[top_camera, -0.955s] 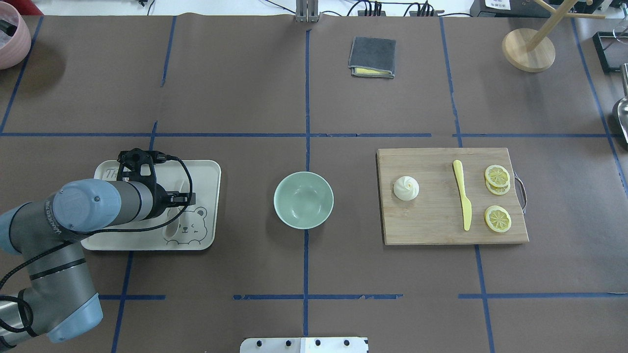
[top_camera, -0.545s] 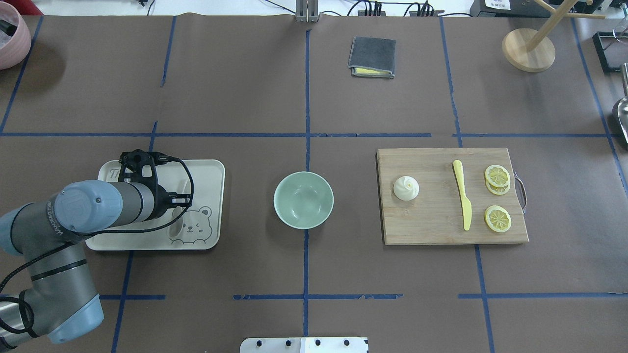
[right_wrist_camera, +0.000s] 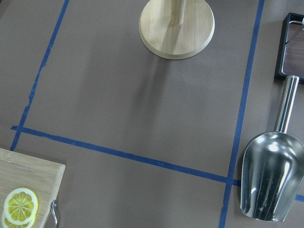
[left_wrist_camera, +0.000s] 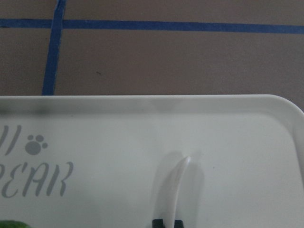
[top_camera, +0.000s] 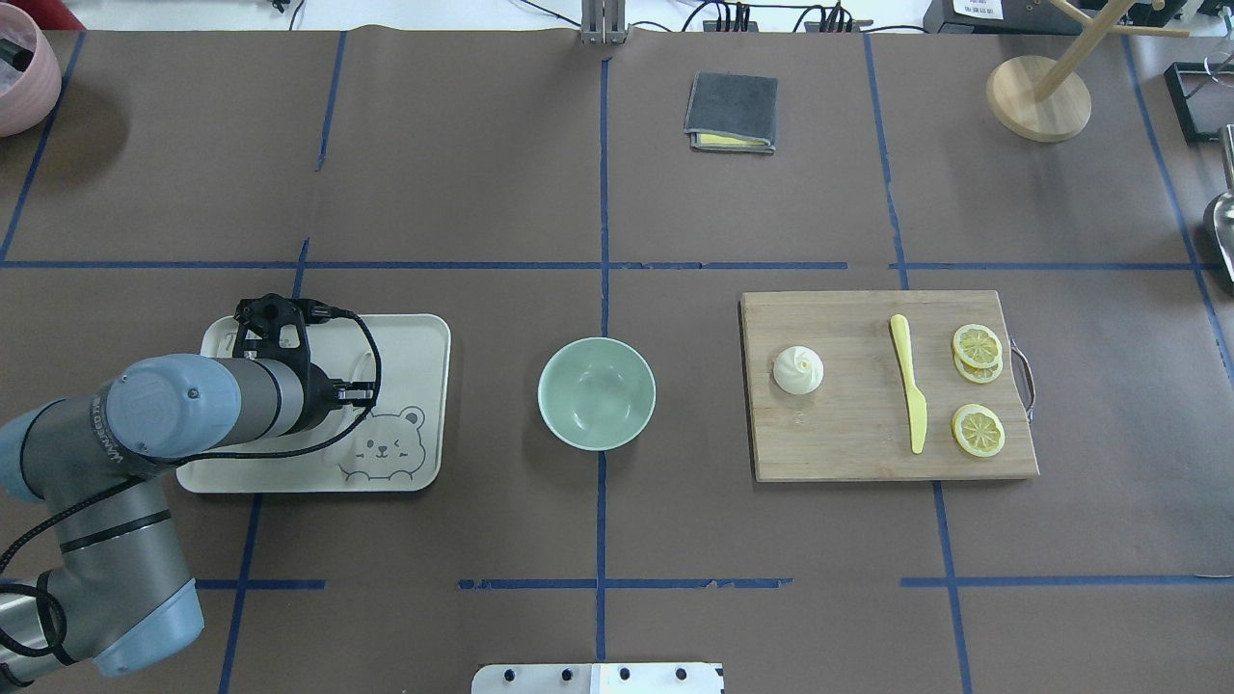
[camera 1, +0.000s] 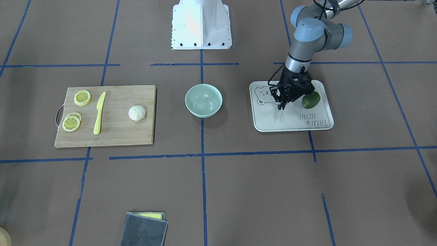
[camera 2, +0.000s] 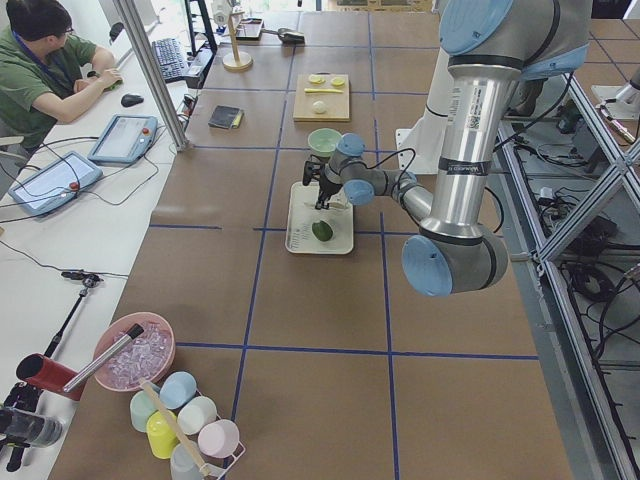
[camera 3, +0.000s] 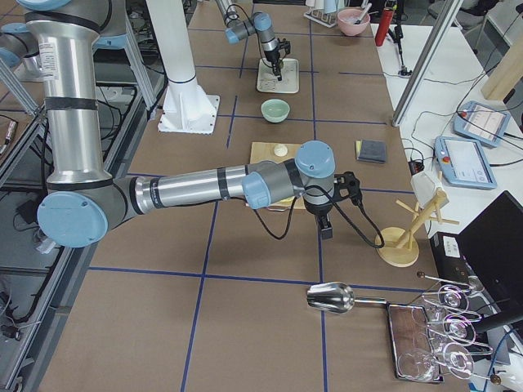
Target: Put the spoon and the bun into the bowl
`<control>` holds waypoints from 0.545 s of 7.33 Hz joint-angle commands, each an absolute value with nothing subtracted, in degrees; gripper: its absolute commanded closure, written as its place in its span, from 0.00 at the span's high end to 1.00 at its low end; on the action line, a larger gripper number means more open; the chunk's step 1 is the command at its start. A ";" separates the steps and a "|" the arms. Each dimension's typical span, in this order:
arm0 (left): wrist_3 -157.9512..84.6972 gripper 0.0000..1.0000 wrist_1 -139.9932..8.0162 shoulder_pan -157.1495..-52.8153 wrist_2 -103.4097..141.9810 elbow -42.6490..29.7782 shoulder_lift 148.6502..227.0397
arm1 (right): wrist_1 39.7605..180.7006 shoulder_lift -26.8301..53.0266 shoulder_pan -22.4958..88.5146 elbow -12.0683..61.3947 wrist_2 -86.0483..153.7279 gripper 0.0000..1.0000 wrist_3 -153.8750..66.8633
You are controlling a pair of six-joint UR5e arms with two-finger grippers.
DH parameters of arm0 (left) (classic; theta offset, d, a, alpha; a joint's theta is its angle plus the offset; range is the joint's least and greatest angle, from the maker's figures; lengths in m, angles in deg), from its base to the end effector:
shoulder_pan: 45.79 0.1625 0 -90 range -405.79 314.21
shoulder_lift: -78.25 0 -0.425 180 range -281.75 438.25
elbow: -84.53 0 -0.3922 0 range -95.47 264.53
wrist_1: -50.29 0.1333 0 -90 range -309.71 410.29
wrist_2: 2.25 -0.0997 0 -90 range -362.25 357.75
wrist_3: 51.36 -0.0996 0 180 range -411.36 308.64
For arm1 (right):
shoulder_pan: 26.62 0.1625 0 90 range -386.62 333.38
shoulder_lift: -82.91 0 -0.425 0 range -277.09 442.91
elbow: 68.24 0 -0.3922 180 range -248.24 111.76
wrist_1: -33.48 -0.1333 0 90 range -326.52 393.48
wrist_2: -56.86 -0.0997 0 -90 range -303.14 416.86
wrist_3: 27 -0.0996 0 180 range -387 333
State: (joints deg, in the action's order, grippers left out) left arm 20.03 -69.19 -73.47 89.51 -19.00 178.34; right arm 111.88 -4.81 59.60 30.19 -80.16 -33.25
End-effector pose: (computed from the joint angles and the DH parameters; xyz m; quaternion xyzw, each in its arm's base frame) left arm 0.4472 -0.3816 0.4038 0.1630 0.4164 -0.0639 0.8922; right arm 0.0260 -0.5231 0.5392 0.1425 -0.4054 -0.0578 0.9011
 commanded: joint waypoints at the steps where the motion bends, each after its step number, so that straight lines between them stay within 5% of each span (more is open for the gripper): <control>1: 20.27 0.00 -66.37 -74.78 89.69 -20.58 180.80 | 111.88 -4.81 59.60 30.19 -80.16 1.00 -33.25; 4: 34.29 0.00 -44.90 -76.99 89.60 -19.53 198.85 | 111.88 -4.81 59.60 30.19 -80.16 1.00 -33.33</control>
State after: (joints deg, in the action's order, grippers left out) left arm 28.07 -55.04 -76.78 89.63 -19.90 190.67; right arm 111.88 -4.81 59.60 30.19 -80.18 -33.30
